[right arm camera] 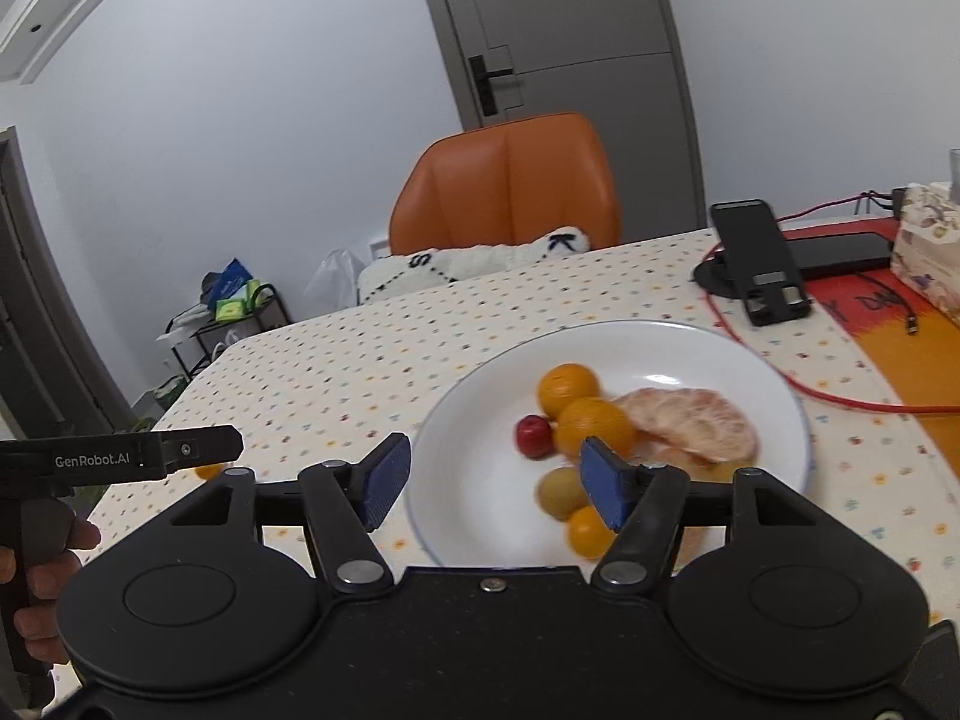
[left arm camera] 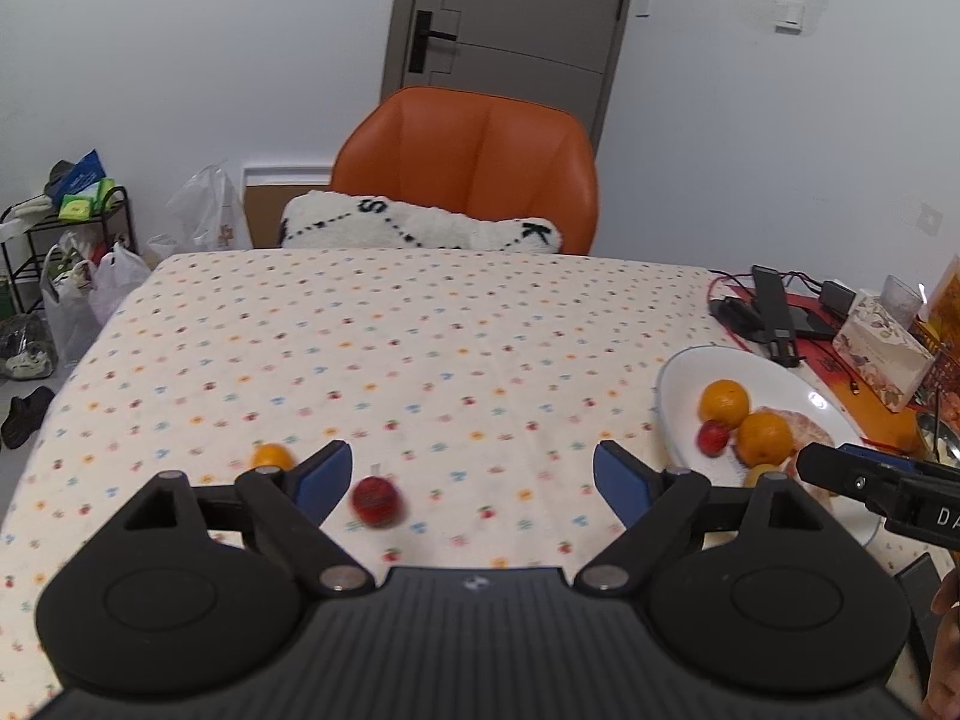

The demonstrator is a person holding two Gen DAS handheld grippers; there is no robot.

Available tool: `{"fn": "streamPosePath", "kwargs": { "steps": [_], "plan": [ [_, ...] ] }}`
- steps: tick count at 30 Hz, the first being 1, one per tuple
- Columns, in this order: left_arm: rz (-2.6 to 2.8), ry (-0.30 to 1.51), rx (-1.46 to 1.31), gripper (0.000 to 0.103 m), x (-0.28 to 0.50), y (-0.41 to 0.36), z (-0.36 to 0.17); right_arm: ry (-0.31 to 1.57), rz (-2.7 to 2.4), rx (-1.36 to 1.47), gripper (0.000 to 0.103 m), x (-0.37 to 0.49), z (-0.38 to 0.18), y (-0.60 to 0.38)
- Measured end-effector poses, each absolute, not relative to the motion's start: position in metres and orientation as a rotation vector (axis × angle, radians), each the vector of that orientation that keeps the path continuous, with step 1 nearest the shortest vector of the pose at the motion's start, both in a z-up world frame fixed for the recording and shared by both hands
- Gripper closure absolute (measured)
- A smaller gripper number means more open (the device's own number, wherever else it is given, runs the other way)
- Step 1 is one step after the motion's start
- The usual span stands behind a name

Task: Organize fruits
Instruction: 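Move both open tools back from the plate to the last fruits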

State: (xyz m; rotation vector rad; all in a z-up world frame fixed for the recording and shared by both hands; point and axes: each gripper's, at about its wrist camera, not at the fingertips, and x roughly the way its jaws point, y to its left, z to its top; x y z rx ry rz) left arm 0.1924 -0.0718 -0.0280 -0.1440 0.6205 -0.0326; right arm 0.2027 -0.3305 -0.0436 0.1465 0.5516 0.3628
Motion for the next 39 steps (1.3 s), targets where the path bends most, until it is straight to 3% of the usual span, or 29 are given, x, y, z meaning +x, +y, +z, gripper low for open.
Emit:
{"fn": "streamPosePath", "kwargs": {
  "steps": [29, 39],
  "plan": [
    [0.032, 0.646, -0.204, 0.020, 0.176, 0.006, -0.043, 0.581, 0.525, 0.075, 0.041, 0.210, -0.050, -0.238],
    [0.035, 0.662, -0.244, 0.043, 0.179, 0.031, -0.051, 0.621, 0.590, 0.028, 0.048, 0.218, -0.055, -0.199]
  ]
}}
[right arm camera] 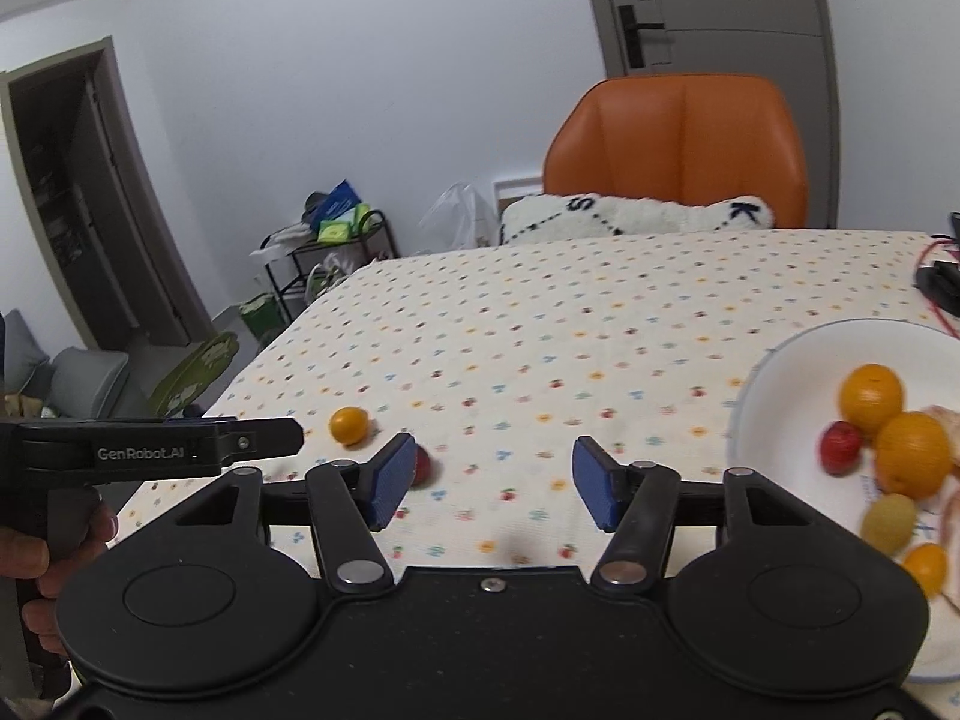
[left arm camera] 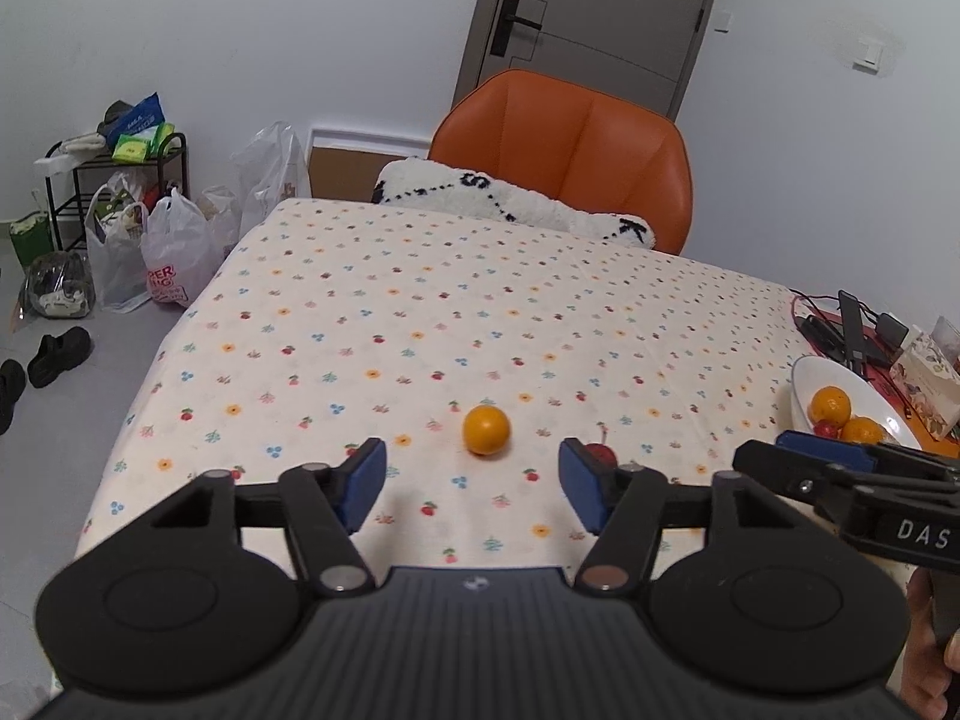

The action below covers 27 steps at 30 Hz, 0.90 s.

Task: Organize fruits
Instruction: 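Move both open tools back from the plate to the last fruits, then grasp a small red apple with the right tool while the left tool grasps a small orange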

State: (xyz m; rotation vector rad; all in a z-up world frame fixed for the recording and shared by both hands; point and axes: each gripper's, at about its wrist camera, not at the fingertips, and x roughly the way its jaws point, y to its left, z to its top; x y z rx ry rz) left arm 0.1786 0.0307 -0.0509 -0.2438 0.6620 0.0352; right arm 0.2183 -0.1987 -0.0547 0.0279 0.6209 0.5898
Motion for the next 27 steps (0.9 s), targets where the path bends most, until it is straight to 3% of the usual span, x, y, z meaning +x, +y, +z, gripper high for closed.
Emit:
{"fn": "streamPosePath", "kwargs": {
  "steps": [9, 13, 20, 27],
  "plan": [
    [0.023, 0.667, -0.273, 0.044, 0.185, 0.045, -0.058, 0.660, 0.631, -0.009, 0.053, 0.227, -0.063, -0.166],
    [0.012, 0.673, -0.281, 0.051, 0.189, 0.051, -0.061, 0.682, 0.649, -0.022, 0.056, 0.232, -0.070, -0.152],
    [-0.002, 0.683, -0.290, 0.055, 0.197, 0.058, -0.067, 0.711, 0.662, -0.058, 0.059, 0.240, -0.080, -0.135],
    [-0.021, 0.698, -0.293, 0.061, 0.209, 0.058, -0.072, 0.713, 0.670, -0.117, 0.078, 0.243, -0.086, -0.124]
  ]
}}
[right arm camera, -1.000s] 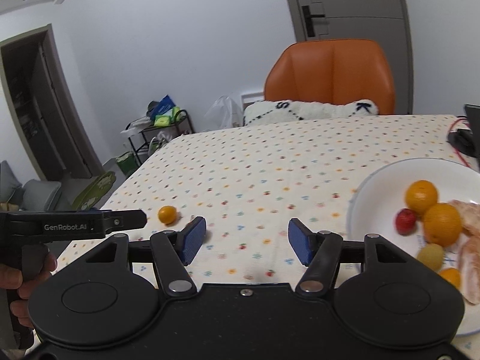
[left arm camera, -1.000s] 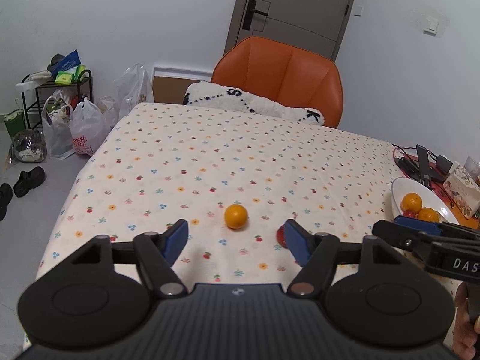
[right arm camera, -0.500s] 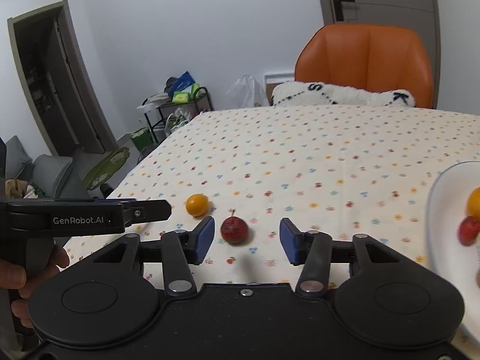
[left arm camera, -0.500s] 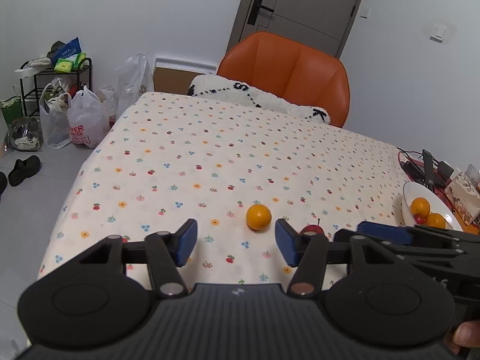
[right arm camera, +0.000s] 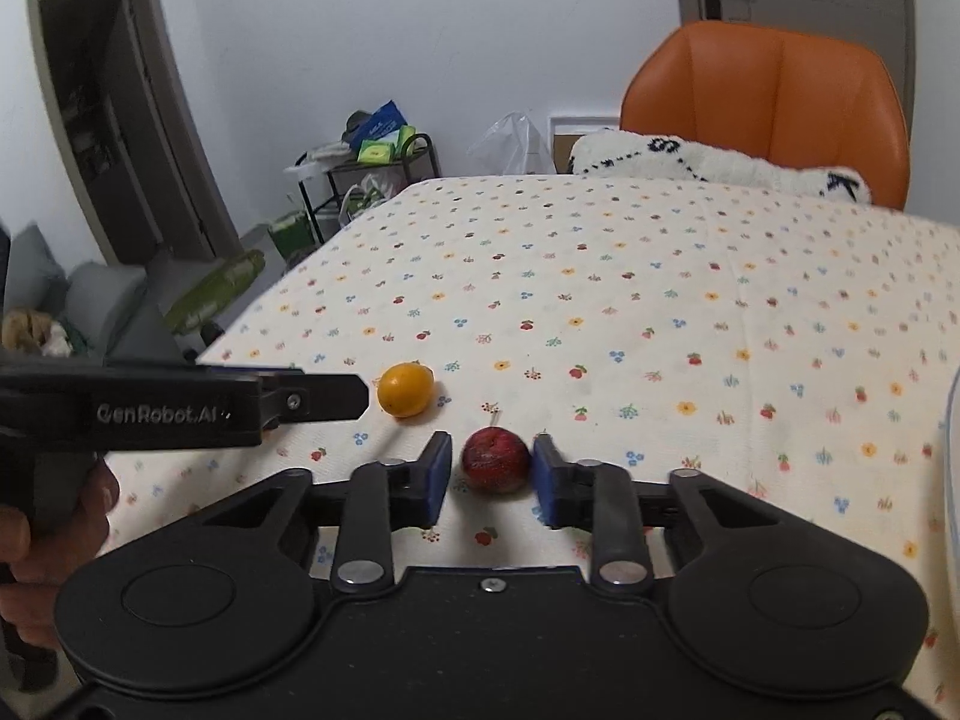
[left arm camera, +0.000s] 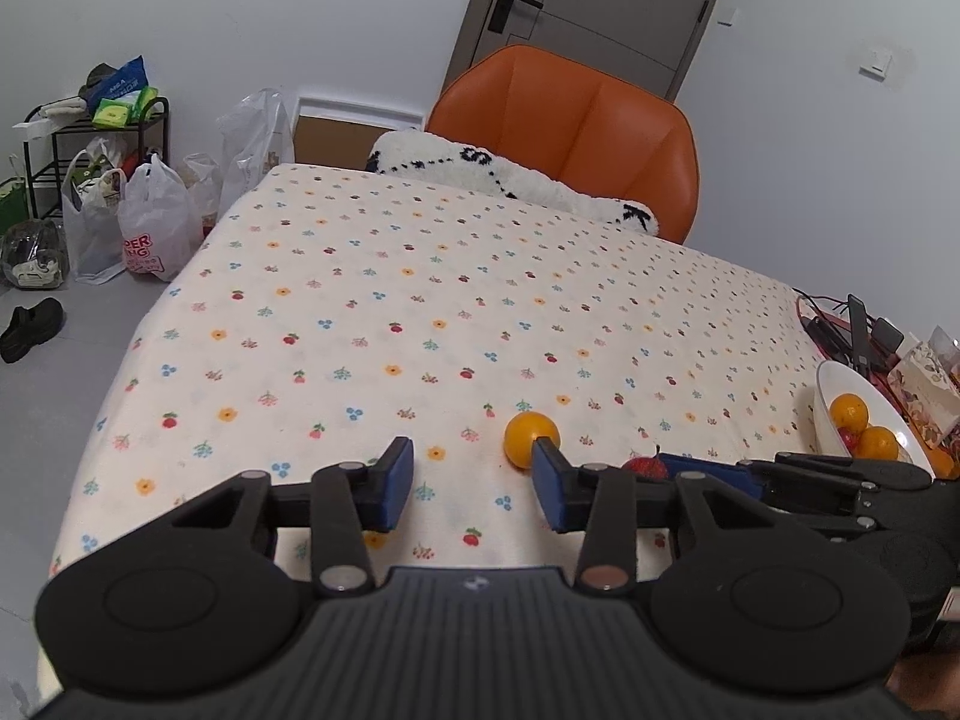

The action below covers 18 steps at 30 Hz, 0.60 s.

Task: Organize fruits
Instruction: 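Grasp a small red apple with the right tool while the left tool grasps a small orange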

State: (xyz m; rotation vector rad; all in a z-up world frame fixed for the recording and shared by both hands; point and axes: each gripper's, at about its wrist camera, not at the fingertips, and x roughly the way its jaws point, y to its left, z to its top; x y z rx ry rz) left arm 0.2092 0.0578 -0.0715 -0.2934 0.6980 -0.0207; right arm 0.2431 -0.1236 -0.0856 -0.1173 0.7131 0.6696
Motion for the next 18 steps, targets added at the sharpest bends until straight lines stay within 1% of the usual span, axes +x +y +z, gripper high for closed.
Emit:
{"fn": "streamPosePath", "kwargs": {
  "steps": [12, 14, 16, 17, 18],
  "plan": [
    [-0.056, 0.704, -0.284, 0.061, 0.223, 0.043, -0.075, 0.720, 0.662, -0.110, 0.079, 0.245, -0.081, -0.133],
    [-0.058, 0.705, -0.275, 0.068, 0.226, 0.040, -0.076, 0.716, 0.651, -0.108, 0.079, 0.245, -0.079, -0.137],
    [-0.045, 0.718, -0.270, 0.079, 0.228, 0.037, -0.077, 0.709, 0.640, -0.102, 0.079, 0.245, -0.076, -0.142],
    [-0.043, 0.720, -0.273, 0.083, 0.229, 0.036, -0.076, 0.705, 0.633, -0.098, 0.079, 0.245, -0.075, -0.145],
    [-0.045, 0.724, -0.279, 0.083, 0.229, 0.035, -0.075, 0.700, 0.626, -0.092, 0.079, 0.245, -0.073, -0.148]
  ]
}}
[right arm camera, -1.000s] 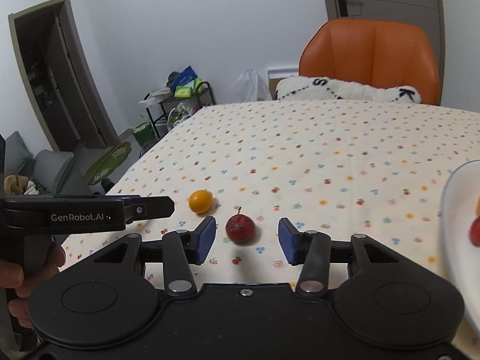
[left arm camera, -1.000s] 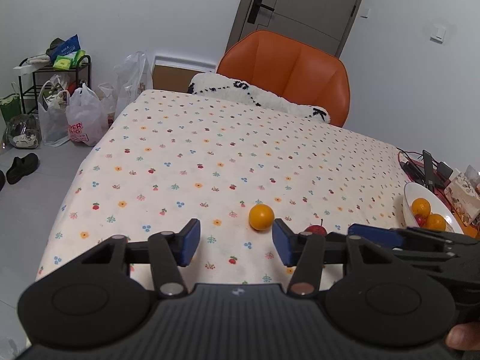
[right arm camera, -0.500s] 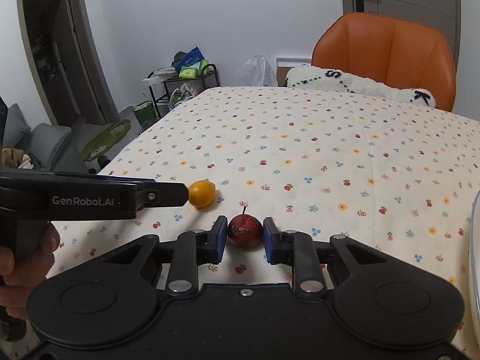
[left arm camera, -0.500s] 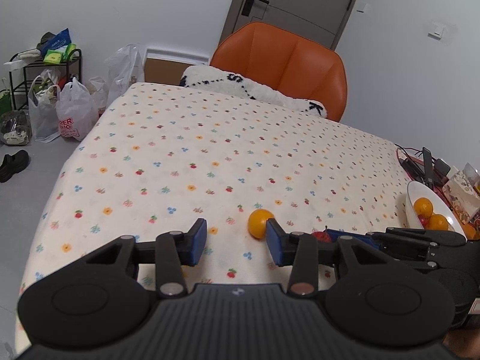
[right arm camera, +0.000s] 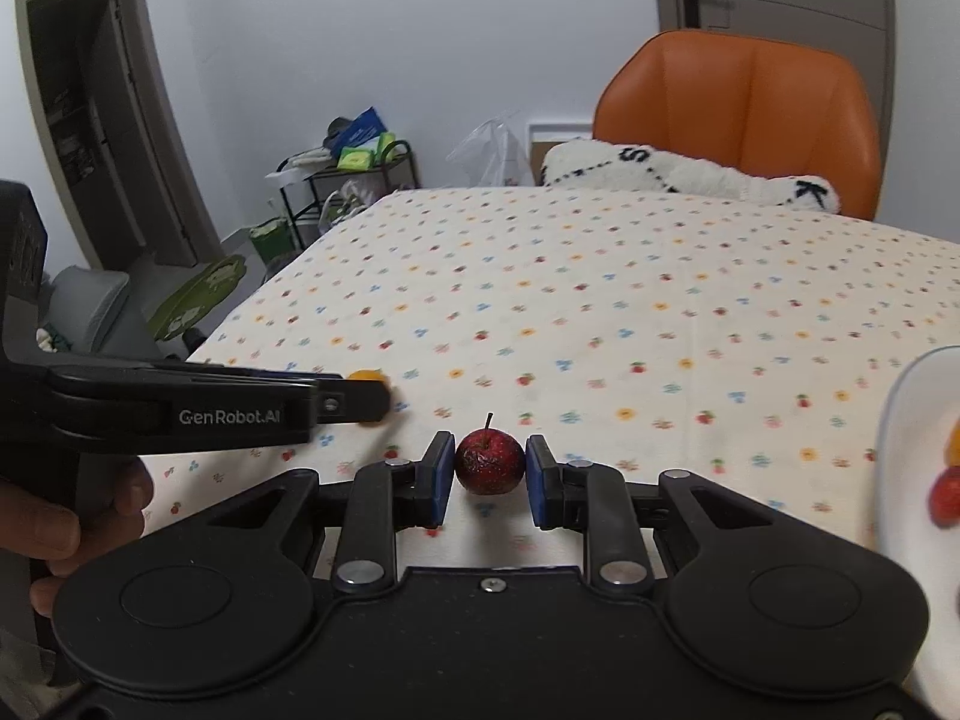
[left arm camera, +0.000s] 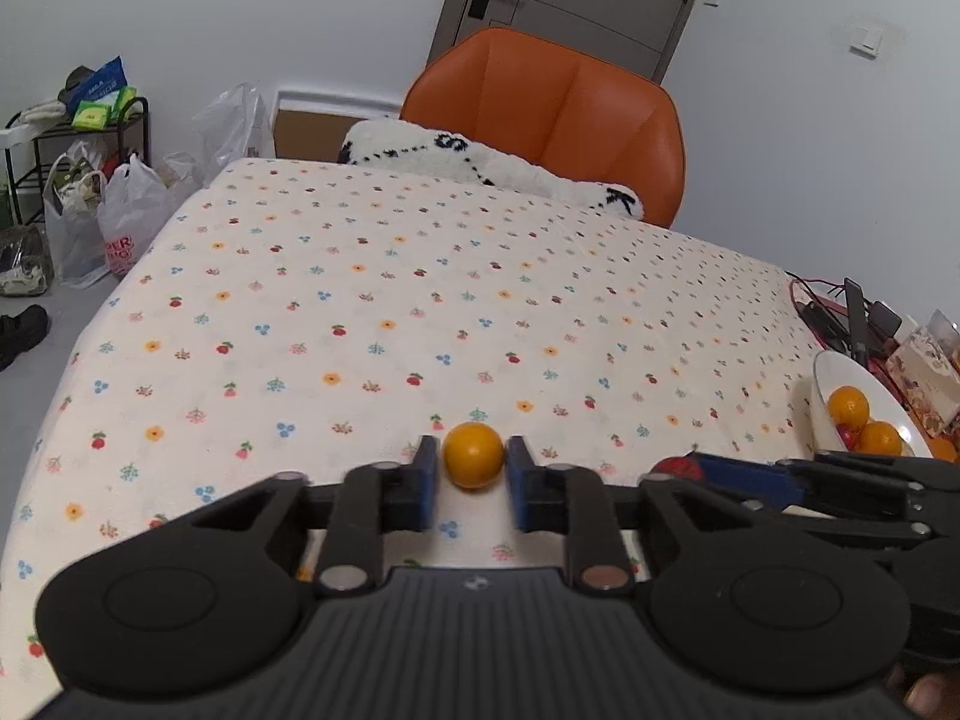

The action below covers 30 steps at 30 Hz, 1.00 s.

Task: Organize fruits
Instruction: 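Grasp a small red apple with the right tool while the left tool grasps a small orange, then carry the apple and small orange onto the white plate and open both tools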

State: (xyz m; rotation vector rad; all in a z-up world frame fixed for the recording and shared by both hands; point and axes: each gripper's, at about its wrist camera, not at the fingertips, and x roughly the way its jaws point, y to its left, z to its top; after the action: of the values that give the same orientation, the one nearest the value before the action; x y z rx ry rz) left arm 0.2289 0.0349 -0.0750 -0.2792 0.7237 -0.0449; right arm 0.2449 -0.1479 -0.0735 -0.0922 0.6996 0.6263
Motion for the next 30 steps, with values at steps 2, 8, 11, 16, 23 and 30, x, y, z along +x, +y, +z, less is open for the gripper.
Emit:
{"fn": "streamPosePath", "kwargs": {
  "steps": [2, 8, 11, 16, 23, 30],
  "plan": [
    [-0.047, 0.711, -0.278, 0.083, 0.226, 0.031, -0.071, 0.689, 0.617, -0.076, 0.079, 0.244, -0.071, -0.155],
    [-0.065, 0.690, -0.256, 0.083, 0.216, 0.012, -0.057, 0.659, 0.601, -0.046, 0.079, 0.237, -0.063, -0.176],
    [-0.081, 0.679, -0.241, 0.083, 0.213, 0.000, -0.050, 0.641, 0.588, -0.031, 0.079, 0.234, -0.058, -0.188],
    [-0.108, 0.663, -0.223, 0.082, 0.210, -0.021, -0.040, 0.615, 0.555, -0.006, 0.079, 0.228, -0.050, -0.213],
    [-0.162, 0.640, -0.192, 0.082, 0.208, -0.054, -0.028, 0.584, 0.497, 0.029, 0.079, 0.220, -0.042, -0.251],
    [-0.206, 0.631, -0.162, 0.082, 0.205, -0.086, -0.024, 0.563, 0.448, 0.057, 0.079, 0.211, -0.040, -0.284]
  ]
}}
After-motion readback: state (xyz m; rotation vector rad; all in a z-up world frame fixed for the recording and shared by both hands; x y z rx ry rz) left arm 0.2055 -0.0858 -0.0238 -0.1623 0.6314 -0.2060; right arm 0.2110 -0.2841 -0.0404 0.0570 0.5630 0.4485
